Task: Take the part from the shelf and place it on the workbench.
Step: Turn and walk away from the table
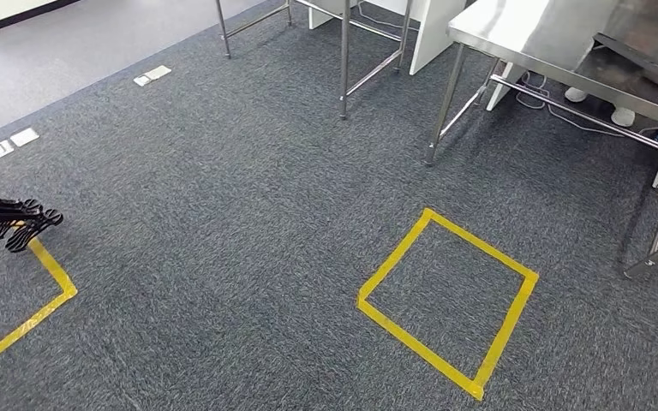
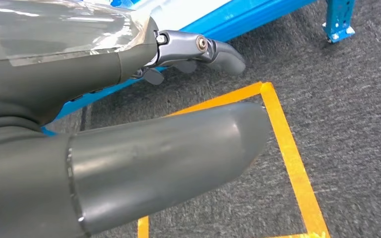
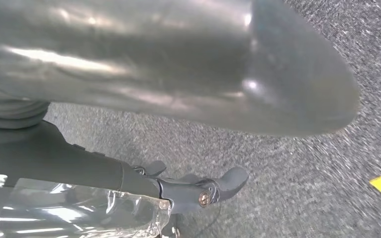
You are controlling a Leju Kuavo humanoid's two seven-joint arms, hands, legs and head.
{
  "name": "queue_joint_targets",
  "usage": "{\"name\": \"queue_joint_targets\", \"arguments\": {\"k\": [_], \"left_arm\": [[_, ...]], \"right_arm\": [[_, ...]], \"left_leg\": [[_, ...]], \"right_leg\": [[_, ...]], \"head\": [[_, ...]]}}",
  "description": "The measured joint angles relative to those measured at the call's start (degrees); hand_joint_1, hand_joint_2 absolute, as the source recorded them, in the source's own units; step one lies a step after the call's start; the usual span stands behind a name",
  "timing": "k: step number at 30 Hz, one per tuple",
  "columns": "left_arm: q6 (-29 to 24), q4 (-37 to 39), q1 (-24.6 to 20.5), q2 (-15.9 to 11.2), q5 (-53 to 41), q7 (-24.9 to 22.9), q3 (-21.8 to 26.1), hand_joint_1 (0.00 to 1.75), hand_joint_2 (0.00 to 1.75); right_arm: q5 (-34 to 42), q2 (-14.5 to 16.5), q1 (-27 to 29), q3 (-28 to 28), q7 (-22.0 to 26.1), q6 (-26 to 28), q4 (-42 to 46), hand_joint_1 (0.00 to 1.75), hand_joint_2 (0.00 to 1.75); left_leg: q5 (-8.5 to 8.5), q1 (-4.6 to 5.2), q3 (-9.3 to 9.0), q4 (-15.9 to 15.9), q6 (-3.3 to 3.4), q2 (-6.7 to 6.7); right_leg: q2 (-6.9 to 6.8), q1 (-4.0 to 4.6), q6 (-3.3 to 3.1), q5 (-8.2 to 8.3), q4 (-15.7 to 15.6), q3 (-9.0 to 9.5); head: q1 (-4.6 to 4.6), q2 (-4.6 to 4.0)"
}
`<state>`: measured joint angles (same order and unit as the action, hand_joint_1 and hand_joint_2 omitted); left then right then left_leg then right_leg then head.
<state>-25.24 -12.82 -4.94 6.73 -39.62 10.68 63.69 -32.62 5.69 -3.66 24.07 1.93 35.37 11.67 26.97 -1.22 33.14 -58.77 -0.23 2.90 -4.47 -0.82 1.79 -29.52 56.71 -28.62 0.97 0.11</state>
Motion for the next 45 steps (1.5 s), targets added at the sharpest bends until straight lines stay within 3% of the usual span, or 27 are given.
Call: {"name": "queue_joint_targets", "arguments": {"k": [2,4,5,7,9,10,11,13,15,17,18,20,22,23,24,25,26,29,31,33,35,37,39,40,41,43,45], "left_arm": [[0.05,0.02,-0.08,-0.07,-0.11,-0.01,-0.1,0.0,0.0],[0.07,0.03,-0.08,-0.12,-0.18,-0.01,-0.19,0.0,0.0],[0.08,0.03,-0.11,-0.15,-0.21,-0.02,-0.22,0.0,0.0],[0.08,0.04,-0.16,-0.24,-0.29,-0.04,-0.28,0.0,0.0],[0.08,0.07,-0.16,-0.27,-0.4,-0.1,-0.31,0.0,0.0],[0.08,0.09,-0.14,-0.25,-0.45,-0.14,-0.32,0.0,0.0],[0.07,0.13,-0.14,-0.23,-0.47,-0.19,-0.32,0.0,0.0],[0.05,0.16,-0.14,-0.22,-0.49,-0.25,-0.32,0.0,0.0],[0.03,0.17,-0.15,-0.22,-0.49,-0.25,-0.32,0.0,0.0],[-0.02,0.18,-0.08,-0.23,-0.47,-0.25,-0.32,0.0,0.0],[-0.07,0.19,-0.02,-0.26,-0.4,-0.25,-0.32,0.0,0.0],[-0.27,0.19,-0.05,-0.27,-0.13,-0.25,-0.32,0.0,0.0],[-0.46,0.19,-0.16,-0.22,0.12,-0.25,-0.32,0.0,0.0],[-0.51,0.19,-0.18,-0.2,0.18,-0.25,-0.32,0.0,0.0],[-0.53,0.19,-0.15,-0.17,0.24,-0.25,-0.32,0.0,0.0],[-0.54,0.19,-0.12,-0.14,0.29,-0.25,-0.31,0.0,0.0],[-0.55,0.19,-0.1,-0.14,0.33,-0.25,-0.31,0.0,0.0],[-0.6,0.19,-0.23,-0.09,0.49,-0.25,-0.29,0.0,0.0],[-0.64,0.19,-0.35,-0.02,0.78,-0.25,-0.23,0.0,0.0],[-0.66,0.2,-0.31,0.01,1.09,-0.25,-0.08,0.0,0.0],[-0.65,0.2,-0.29,0.04,1.26,-0.23,0.11,0.0,0.0],[-0.63,0.19,-0.36,0.03,1.31,-0.21,0.26,0.0,0.0],[-0.62,0.2,-0.39,0.01,1.33,-0.21,0.33,0.0,0.0],[-0.62,0.2,-0.36,0.03,1.33,-0.21,0.37,0.0,0.0],[-0.62,0.2,-0.34,0.05,1.33,-0.21,0.4,0.0,0.0],[-0.62,0.2,-0.32,0.09,1.33,-0.21,0.44,0.0,0.0],[-0.62,0.2,-0.33,0.07,1.33,-0.21,0.46,0.0,0.0]], "right_arm": [[-0.01,0.03,0.01,0.1,-0.07,0.22,0.0,0.0,0.0],[-0.18,0.07,0.01,0.14,-0.18,0.39,0.0,0.0,0.0],[-0.26,0.11,0.06,0.14,-0.25,0.45,-0.01,0.0,0.0],[-0.4,0.18,0.26,0.15,-0.47,0.53,-0.03,0.0,0.0],[-0.48,0.16,0.45,0.18,-0.72,0.56,-0.05,0.0,0.0],[-0.51,0.14,0.48,0.2,-0.81,0.59,-0.06,0.0,0.0],[-0.55,0.12,0.48,0.22,-0.86,0.62,-0.07,0.0,0.0],[-0.68,0.12,0.45,0.24,-0.87,0.69,-0.07,0.0,0.0],[-0.78,0.15,0.38,0.25,-0.8,0.79,-0.07,0.0,0.0],[-0.82,0.16,0.25,0.26,-0.71,0.88,-0.06,0.0,0.0],[-0.9,0.19,0.17,0.27,-0.61,0.92,-0.05,0.0,0.0],[-1.19,0.24,0.14,0.28,-0.33,0.97,-0.05,0.0,0.0],[-1.6,0.3,0.24,0.28,-0.15,0.98,-0.06,0.0,0.0],[-1.76,0.3,0.28,0.28,-0.15,0.98,-0.07,0.0,0.0],[-1.87,0.3,0.27,0.28,-0.15,0.98,-0.07,0.0,0.0],[-1.96,0.3,0.21,0.28,-0.16,0.98,-0.07,0.0,0.0],[-1.99,0.32,0.14,0.28,-0.16,0.98,-0.07,0.0,0.0],[-2.18,0.37,0.01,0.26,-0.21,0.97,-0.07,0.0,0.0],[-2.61,0.34,-0.12,0.21,-0.43,0.88,-0.05,0.0,0.0],[-3.13,0.36,-0.41,0.12,-0.74,0.72,-0.04,0.0,0.0],[-3.62,0.44,-0.61,0.02,-1.09,0.57,-0.05,0.0,0.0],[-4.01,0.51,-0.55,-0.07,-1.53,0.48,-0.06,0.0,0.0],[-4.2,0.52,-0.34,-0.12,-1.88,0.43,-0.07,0.0,0.0],[-4.24,0.5,-0.26,-0.14,-2.0,0.42,-0.07,0.0,0.0],[-4.25,0.49,-0.22,-0.15,-2.03,0.42,-0.07,0.0,0.0],[-4.27,0.47,-0.23,-0.18,-2.06,0.41,-0.07,0.0,0.0],[-4.29,0.49,-0.28,-0.22,-2.07,0.4,-0.1,0.0,0.0]], "left_leg": [[-0.08,0.54,0.11,0.17,1.06,-1.12],[-0.55,0.7,0.03,0.67,2.16,-2.01],[-0.8,0.64,-0.01,0.9,2.62,-2.43],[-0.94,0.73,0.14,0.97,3.08,-3.43],[-0.97,0.88,0.22,0.95,3.21,-4.7],[-0.98,0.95,0.2,0.93,3.21,-5.39],[-0.99,0.99,0.13,0.92,3.2,-6.08],[-0.98,1.15,0.01,0.79,3.01,-7.35],[-0.96,1.38,0.03,0.72,2.56,-8.28],[-1.07,1.36,0.18,0.9,1.94,-9.02],[-0.93,1.25,0.35,0.7,1.66,-8.79],[1.14,1.11,1.76,-2.28,1.16,-6.72],[5.18,0.91,5.08,-9.36,0.71,-4.36],[6.71,0.74,6.86,-12.99,0.46,-3.94],[7.22,0.54,7.98,-15.16,0.26,-3.73],[6.64,0.33,8.07,-15.27,0.09,-3.52],[5.09,0.13,6.92,-13.05,-0.02,-3.14],[0.57,0.05,1.0,-2.13,0.07,-0.25],[0.26,0.5,-0.09,0.08,0.64,0.22],[-0.01,0.79,-0.07,0.42,1.6,-1.01],[-0.56,0.76,-0.24,1.06,2.57,-2.01],[-0.88,0.73,-0.22,1.32,3.09,-3.09],[-0.94,0.79,-0.09,1.29,3.21,-4.49],[-0.95,0.81,-0.09,1.26,3.22,-5.22],[-0.95,0.8,-0.14,1.22,3.19,-5.97],[-0.94,0.77,-0.2,1.05,2.95,-7.35],[-0.83,0.96,-0.09,0.8,2.39,-8.47]], "right_leg": [[-0.68,0.15,0.8,-0.18,-0.1,0.36],[0.54,-0.03,1.29,-1.2,1.38,0.04],[1.71,-0.12,1.22,-2.48,3.81,-1.15],[3.63,-0.24,0.78,-5.82,11.7,-5.15],[4.09,-0.13,1.02,-7.2,17.14,-8.21],[4.23,-0.07,1.41,-6.46,16.64,-8.2],[4.5,-0.05,1.85,-4.86,13.7,-6.98],[6.07,-0.08,2.23,-1.29,5.32,-3.3],[7.11,-0.01,1.47,0.37,0.82,-1.45],[6.45,0.09,0.31,0.63,0.42,-1.2],[5.98,-0.07,-0.17,0.81,0.28,-1.01],[4.93,-0.46,-1.19,1.15,-0.02,-0.68],[3.76,-0.35,-1.8,1.14,-0.07,-0.68],[3.11,-0.24,-1.88,1.08,-0.07,-0.69],[2.47,-0.16,-1.92,1.03,-0.06,-0.7],[1.88,-0.13,-1.94,0.98,-0.05,-0.68],[1.31,-0.11,-1.9,0.89,-0.04,-0.6],[-0.11,0.23,-1.21,0.31,0.05,-0.23],[-1.0,0.62,-0.52,-0.04,0.05,-0.05],[-1.59,0.68,0.17,-0.25,0.08,0.25],[0.38,0.49,0.5,-1.63,2.28,-0.55],[3.21,0.19,0.18,-4.86,9.21,-3.88],[4.09,0.09,0.26,-7.18,16.32,-7.61],[4.2,0.06,0.65,-6.99,17.23,-8.27],[4.33,0.0,1.21,-5.78,15.52,-7.68],[5.81,-0.44,2.28,-2.1,7.42,-4.23],[7.39,-0.61,2.07,0.17,1.6,-1.88]], "head": [[0.14,0.0],[0.16,0.0],[0.2,0.0],[0.26,0.0],[0.29,0.0],[0.28,0.0],[0.29,0.0],[0.28,0.0],[0.24,0.0],[0.19,0.0],[0.18,0.0],[0.08,0.0],[-0.03,0.0],[-0.03,0.0],[-0.03,0.0],[-0.03,0.0],[-0.04,0.0],[0.01,0.0],[0.17,0.0],[0.24,0.0],[0.27,0.0],[0.37,0.0],[0.37,0.0],[0.36,0.0],[0.36,0.0],[0.37,0.0],[0.35,0.0]]}}
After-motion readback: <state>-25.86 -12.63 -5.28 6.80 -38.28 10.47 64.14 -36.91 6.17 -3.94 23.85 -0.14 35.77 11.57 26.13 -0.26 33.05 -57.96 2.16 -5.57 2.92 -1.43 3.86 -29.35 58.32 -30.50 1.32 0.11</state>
